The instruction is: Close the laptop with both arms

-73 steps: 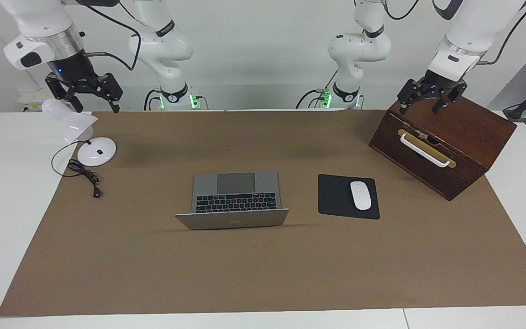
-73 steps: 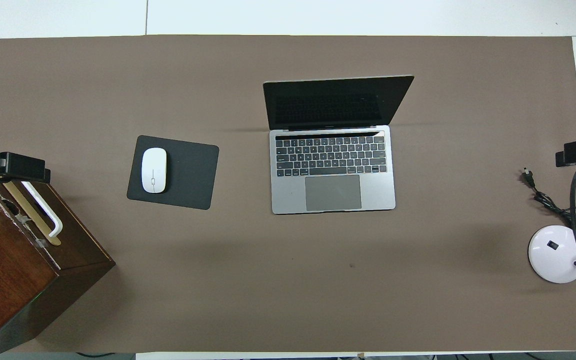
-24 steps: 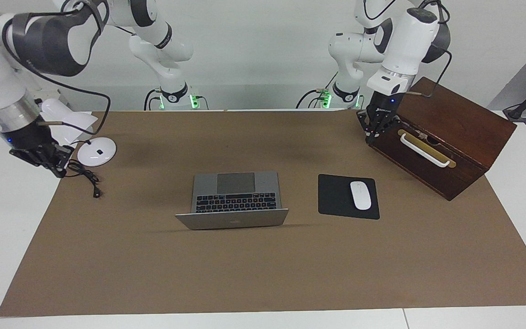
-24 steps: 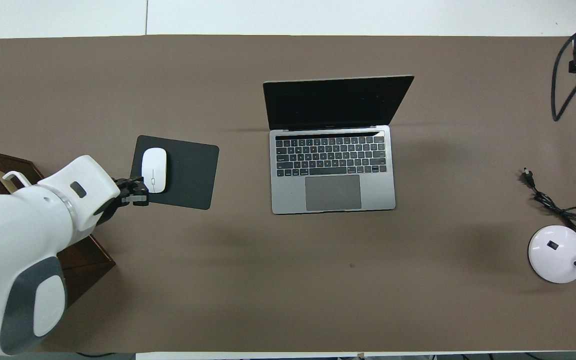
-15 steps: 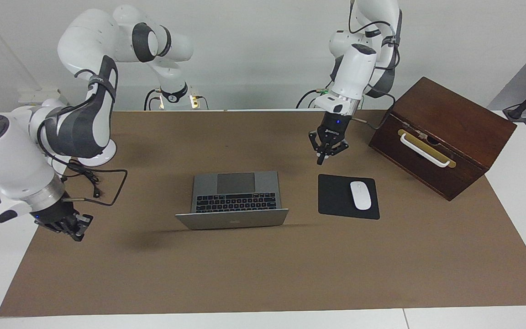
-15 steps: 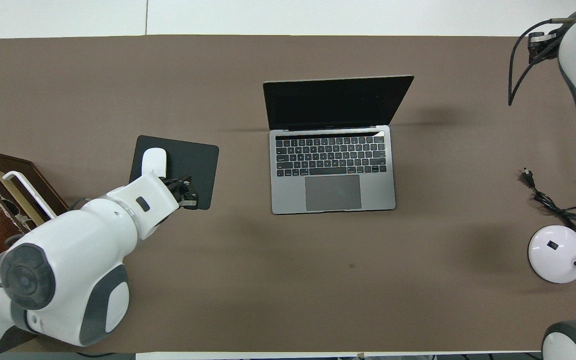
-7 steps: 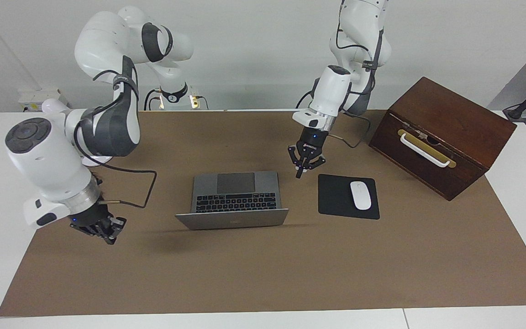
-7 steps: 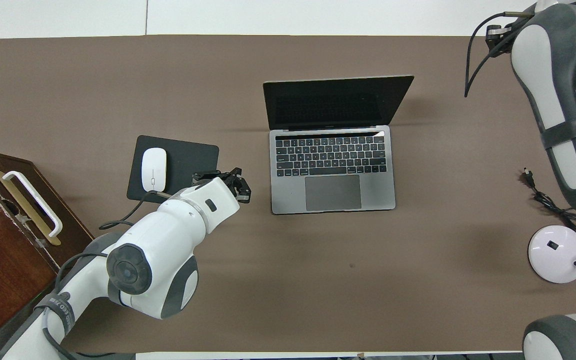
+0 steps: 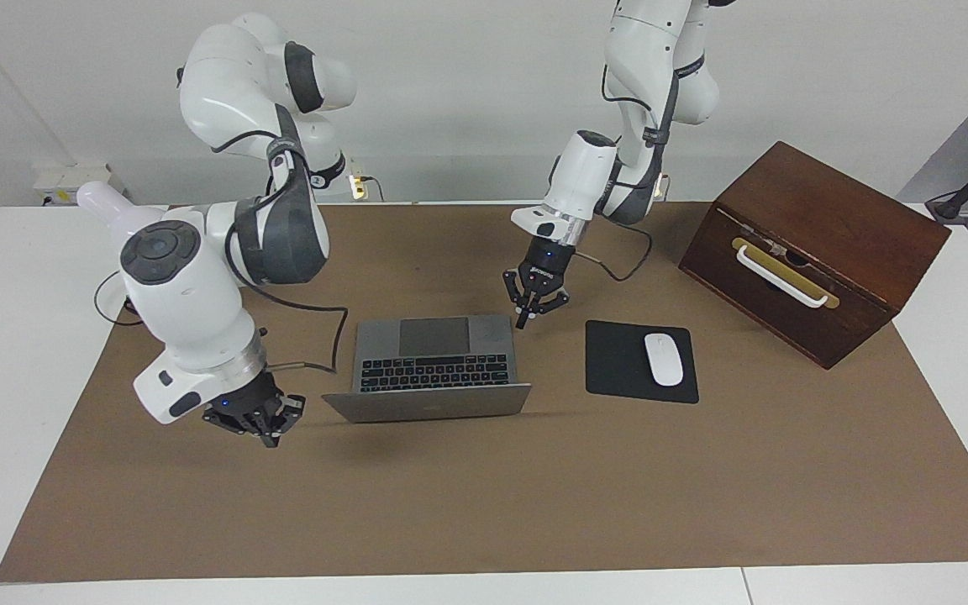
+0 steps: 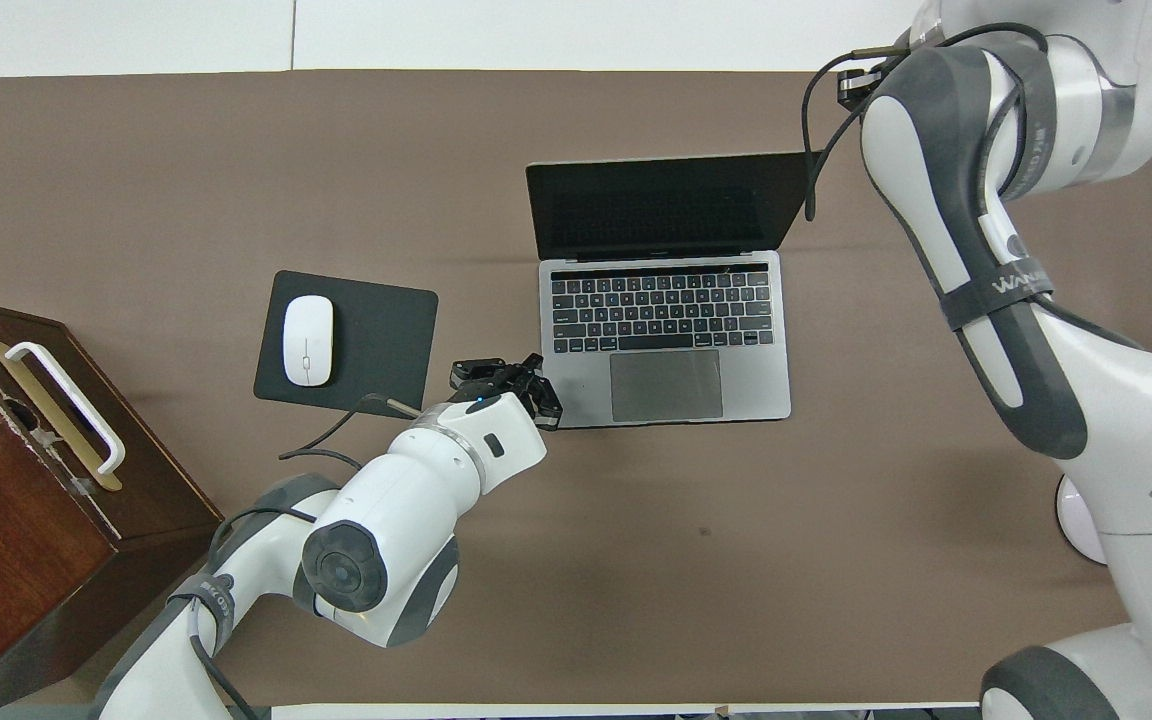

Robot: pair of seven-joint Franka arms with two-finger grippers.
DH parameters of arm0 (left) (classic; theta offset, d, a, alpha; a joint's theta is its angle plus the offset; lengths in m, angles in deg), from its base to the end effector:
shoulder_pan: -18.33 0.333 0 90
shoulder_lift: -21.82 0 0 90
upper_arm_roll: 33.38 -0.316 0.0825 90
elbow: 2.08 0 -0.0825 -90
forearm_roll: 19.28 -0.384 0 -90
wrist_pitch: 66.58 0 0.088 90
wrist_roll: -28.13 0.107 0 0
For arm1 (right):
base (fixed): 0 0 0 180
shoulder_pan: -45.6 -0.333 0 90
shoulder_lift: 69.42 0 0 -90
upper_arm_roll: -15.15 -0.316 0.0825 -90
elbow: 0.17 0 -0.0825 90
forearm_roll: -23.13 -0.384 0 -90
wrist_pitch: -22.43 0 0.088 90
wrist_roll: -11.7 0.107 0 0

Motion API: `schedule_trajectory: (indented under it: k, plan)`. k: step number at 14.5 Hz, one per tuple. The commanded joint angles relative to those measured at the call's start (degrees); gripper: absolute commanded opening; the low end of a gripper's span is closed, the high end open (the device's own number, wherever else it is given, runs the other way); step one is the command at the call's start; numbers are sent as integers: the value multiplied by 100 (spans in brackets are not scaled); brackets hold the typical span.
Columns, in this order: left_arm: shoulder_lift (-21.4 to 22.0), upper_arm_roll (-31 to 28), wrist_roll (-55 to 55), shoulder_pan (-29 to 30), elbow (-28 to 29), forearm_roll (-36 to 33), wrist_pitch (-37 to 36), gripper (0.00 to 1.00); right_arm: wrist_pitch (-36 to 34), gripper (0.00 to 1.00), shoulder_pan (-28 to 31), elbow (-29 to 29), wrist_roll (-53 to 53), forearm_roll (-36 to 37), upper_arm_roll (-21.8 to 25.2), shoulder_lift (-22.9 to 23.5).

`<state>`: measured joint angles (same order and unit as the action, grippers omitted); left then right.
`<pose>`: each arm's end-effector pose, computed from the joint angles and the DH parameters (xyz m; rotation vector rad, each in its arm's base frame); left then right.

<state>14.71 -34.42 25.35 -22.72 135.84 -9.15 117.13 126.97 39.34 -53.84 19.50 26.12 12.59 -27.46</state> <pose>0.4266 -0.3364 0.3396 2.6491 -0.6347 0.8629 0.7597 0.1007 0.4655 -3.1315 -0.0206 -0.2472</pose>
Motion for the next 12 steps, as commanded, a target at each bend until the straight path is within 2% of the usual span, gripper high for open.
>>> schedule_trajectory:
  k: [1,9,12]
  plan:
    - [-167,-71,32,-184,-90,77,122,0,-12,0,-112,112,99,105,-25,40]
    - [-527,-72,58,-360,-116,51,192,0,-12,0,-481,59,108,114,-25,-4]
    - [-860,-89,58,-439,-107,33,638,0,-65,0,-665,59,186,-122,-51,-13]
